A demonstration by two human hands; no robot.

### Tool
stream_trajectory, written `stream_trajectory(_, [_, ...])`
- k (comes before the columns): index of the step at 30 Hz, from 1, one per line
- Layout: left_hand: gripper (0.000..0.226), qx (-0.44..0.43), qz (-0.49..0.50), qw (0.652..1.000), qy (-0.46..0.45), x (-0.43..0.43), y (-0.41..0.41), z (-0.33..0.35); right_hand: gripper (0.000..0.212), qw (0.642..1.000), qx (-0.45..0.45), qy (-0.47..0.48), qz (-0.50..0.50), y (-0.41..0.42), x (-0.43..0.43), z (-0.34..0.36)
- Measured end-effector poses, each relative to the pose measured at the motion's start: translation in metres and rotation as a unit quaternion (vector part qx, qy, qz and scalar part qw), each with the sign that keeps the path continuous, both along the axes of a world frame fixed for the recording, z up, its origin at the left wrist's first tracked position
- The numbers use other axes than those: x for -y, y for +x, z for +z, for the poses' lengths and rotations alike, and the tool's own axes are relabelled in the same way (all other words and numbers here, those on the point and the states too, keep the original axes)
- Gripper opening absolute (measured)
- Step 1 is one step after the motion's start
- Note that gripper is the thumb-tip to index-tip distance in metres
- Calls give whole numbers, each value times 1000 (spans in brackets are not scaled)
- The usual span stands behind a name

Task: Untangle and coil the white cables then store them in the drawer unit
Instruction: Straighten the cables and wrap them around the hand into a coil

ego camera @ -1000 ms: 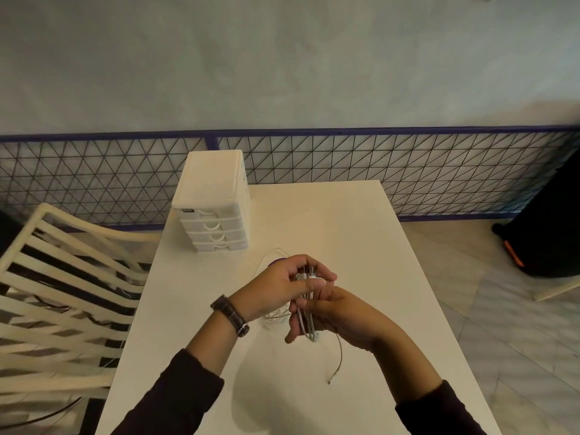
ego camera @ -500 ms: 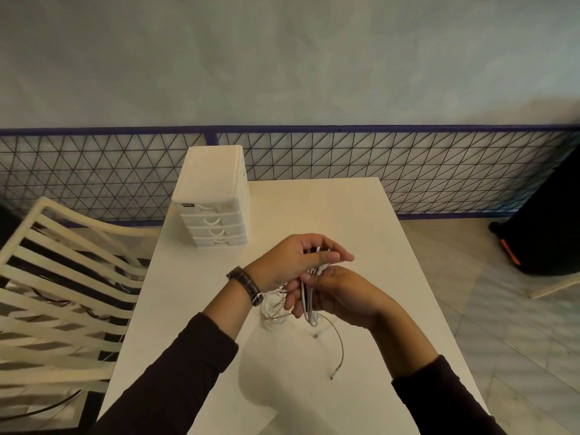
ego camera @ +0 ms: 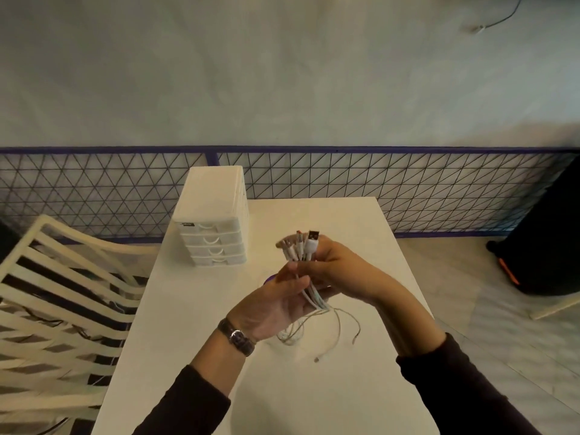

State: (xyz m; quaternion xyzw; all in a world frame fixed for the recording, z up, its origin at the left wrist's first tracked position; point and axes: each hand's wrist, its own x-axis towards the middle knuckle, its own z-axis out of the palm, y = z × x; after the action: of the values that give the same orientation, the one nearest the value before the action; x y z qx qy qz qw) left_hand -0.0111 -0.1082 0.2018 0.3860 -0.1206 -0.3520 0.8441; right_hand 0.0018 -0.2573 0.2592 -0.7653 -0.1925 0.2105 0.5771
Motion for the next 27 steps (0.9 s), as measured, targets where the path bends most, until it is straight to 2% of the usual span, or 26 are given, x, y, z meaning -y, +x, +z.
stream_trajectory(3, [48,80,-12,991,107,-3,1,37,20,997,-3,83,-3,12,-1,34])
stream_trajectory(5, [36,167,-26,967,188,-2,3,60,27,983,3,182,-13,29,-2,53])
stream_trajectory(7, [28,222,-29,946,236,5,6,67,31,954,-54,294,-1,45,-5,70])
stream_trajectory(8, [26,230,-19,938,258,10,6,63,31,945,-80,316,4,51,-7,75])
stream_trajectory(12, [14,226,7,916,332,19,8,-6,27,959,-93,265,-21,59,-17,79])
stream_trajectory(13, [16,231,-9,893,386,18,9,-32,27,962,-95,255,-21,58,-19,77])
stream_trajectory(15, [27,258,-26,822,506,11,6,-84,28,961,-103,254,-20,57,-20,71])
stream_trajectory(16, [30,250,-13,803,542,7,2,-103,28,959,-108,260,-24,56,-19,69])
stream_trajectory(18, [30,238,23,783,575,-2,-7,-132,28,955,-120,269,-38,56,-16,64])
stream_trajectory(20, [20,249,43,762,597,-7,-12,-146,29,954,-127,267,-44,56,-13,66])
stream_trajectory(21, [27,259,52,745,612,-10,-12,-153,29,956,-128,262,-39,55,-12,70])
stream_trajectory(24, [82,262,116,659,695,-25,-4,-174,29,961,-129,242,-32,53,-13,84])
stream_trajectory(25, [89,230,137,650,711,-29,1,-173,29,963,-128,234,-34,52,-15,87])
stream_trajectory(27, [82,187,170,648,718,-35,16,-163,29,972,-121,196,-37,49,-19,88])
